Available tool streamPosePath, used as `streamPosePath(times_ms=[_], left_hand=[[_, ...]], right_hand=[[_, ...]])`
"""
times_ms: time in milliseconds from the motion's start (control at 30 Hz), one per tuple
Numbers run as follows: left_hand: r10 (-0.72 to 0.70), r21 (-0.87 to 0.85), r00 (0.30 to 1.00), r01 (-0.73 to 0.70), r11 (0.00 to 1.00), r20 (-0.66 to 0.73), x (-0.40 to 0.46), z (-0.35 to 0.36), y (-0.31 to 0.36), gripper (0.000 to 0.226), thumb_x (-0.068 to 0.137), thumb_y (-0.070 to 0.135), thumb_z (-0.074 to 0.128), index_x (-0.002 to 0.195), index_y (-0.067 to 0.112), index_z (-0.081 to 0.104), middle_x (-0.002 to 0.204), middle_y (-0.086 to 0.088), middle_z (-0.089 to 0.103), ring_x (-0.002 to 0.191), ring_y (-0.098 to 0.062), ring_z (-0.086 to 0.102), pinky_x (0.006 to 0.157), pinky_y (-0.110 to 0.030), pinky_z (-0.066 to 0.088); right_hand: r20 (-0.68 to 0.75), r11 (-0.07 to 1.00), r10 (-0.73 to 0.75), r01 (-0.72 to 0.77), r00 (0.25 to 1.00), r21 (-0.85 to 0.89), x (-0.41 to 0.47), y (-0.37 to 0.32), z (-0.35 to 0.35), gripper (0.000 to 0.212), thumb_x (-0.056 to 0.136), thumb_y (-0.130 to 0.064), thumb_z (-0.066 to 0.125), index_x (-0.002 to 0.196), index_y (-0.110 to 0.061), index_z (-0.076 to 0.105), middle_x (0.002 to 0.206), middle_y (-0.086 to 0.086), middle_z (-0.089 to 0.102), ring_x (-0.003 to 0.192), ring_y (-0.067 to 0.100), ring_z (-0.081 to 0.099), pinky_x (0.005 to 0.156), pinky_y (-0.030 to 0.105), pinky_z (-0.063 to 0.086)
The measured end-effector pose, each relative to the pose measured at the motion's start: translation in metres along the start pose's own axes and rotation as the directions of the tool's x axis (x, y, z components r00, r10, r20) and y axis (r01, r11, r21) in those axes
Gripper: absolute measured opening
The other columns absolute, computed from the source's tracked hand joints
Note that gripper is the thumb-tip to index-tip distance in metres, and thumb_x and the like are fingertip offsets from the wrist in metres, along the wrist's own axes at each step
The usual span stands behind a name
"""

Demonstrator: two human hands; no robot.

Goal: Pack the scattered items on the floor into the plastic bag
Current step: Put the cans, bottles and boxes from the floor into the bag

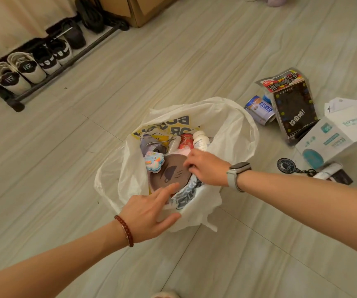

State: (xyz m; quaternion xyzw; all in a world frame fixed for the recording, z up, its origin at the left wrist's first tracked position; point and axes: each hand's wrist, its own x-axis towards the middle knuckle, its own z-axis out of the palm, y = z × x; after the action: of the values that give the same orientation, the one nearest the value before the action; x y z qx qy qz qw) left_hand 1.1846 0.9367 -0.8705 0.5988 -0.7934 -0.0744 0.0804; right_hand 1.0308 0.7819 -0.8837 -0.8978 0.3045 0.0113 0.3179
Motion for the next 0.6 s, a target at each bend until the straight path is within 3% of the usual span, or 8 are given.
streamPosePath(times_ms=[67, 167, 267, 400, 467, 600], left_hand=[[-0.004, 0.041, 1.0, 0.004, 0.999, 0.016, 0.003, 0.009, 0.002, 0.046, 0.087, 0.058, 0.027, 0.112, 0.026, 0.049, 0.077, 0.009, 0.062, 0.044, -0.009, 0.057, 0.034, -0.015, 0.037], [0.162, -0.097, 0.986, -0.158, 0.983, 0.039, 0.007, 0.016, 0.002, 0.039, 0.095, 0.045, 0.021, 0.097, 0.025, 0.054, 0.074, 0.006, 0.063, 0.058, -0.013, 0.059, 0.044, -0.019, 0.044], [0.288, -0.099, 0.954, -0.28, 0.955, 0.08, 0.004, 0.024, 0.003, 0.032, 0.096, 0.04, 0.024, 0.096, 0.027, 0.053, 0.076, 0.007, 0.063, 0.066, -0.014, 0.057, 0.054, -0.02, 0.046], [0.243, -0.02, 0.946, -0.245, 0.969, 0.213, -0.007, 0.038, 0.003, 0.043, 0.091, 0.054, 0.016, 0.1, 0.04, 0.055, 0.079, 0.017, 0.06, 0.066, -0.001, 0.058, 0.057, -0.011, 0.048], [0.172, -0.063, 0.966, -0.163, 0.985, 0.191, 0.002, 0.032, 0.009, 0.048, 0.09, 0.058, 0.016, 0.098, 0.037, 0.059, 0.084, 0.015, 0.061, 0.072, -0.003, 0.059, 0.064, -0.015, 0.05], [0.118, -0.059, 0.989, -0.113, 0.992, 0.084, 0.044, 0.018, 0.026, 0.045, 0.092, 0.05, 0.022, 0.103, 0.026, 0.058, 0.093, 0.007, 0.064, 0.082, -0.012, 0.062, 0.072, -0.023, 0.049]], right_hand=[[0.124, 0.996, -0.039, 0.049, 0.992, -0.075, -0.007, 0.004, -0.002, 0.031, 0.093, -0.011, 0.041, 0.118, -0.012, 0.059, 0.124, 0.009, 0.056, 0.112, 0.027, 0.054, 0.097, 0.037, 0.042], [0.161, 0.951, -0.135, 0.173, 0.978, -0.256, -0.019, 0.009, -0.011, 0.038, 0.092, -0.015, 0.037, 0.125, -0.02, 0.055, 0.127, -0.001, 0.06, 0.115, 0.021, 0.053, 0.097, 0.038, 0.043], [0.203, 0.832, -0.254, 0.321, 0.946, -0.453, -0.039, 0.018, -0.012, 0.039, 0.089, -0.026, 0.031, 0.118, -0.02, 0.057, 0.108, 0.002, 0.067, 0.1, 0.022, 0.057, 0.091, 0.038, 0.041], [0.428, 0.75, -0.193, 0.414, 0.883, -0.516, -0.08, 0.04, 0.009, 0.034, 0.09, -0.032, 0.033, 0.108, -0.019, 0.058, 0.083, 0.002, 0.069, 0.079, 0.023, 0.061, 0.082, 0.034, 0.043], [0.389, 0.761, -0.181, 0.379, 0.903, -0.527, -0.097, 0.053, 0.013, 0.036, 0.084, -0.036, 0.037, 0.107, -0.024, 0.061, 0.088, -0.005, 0.07, 0.086, 0.016, 0.065, 0.086, 0.032, 0.05], [0.151, 0.836, -0.192, 0.243, 0.97, -0.492, -0.117, 0.059, 0.003, 0.042, 0.082, -0.031, 0.038, 0.12, -0.022, 0.052, 0.123, 0.002, 0.061, 0.116, 0.018, 0.056, 0.102, 0.041, 0.044]])
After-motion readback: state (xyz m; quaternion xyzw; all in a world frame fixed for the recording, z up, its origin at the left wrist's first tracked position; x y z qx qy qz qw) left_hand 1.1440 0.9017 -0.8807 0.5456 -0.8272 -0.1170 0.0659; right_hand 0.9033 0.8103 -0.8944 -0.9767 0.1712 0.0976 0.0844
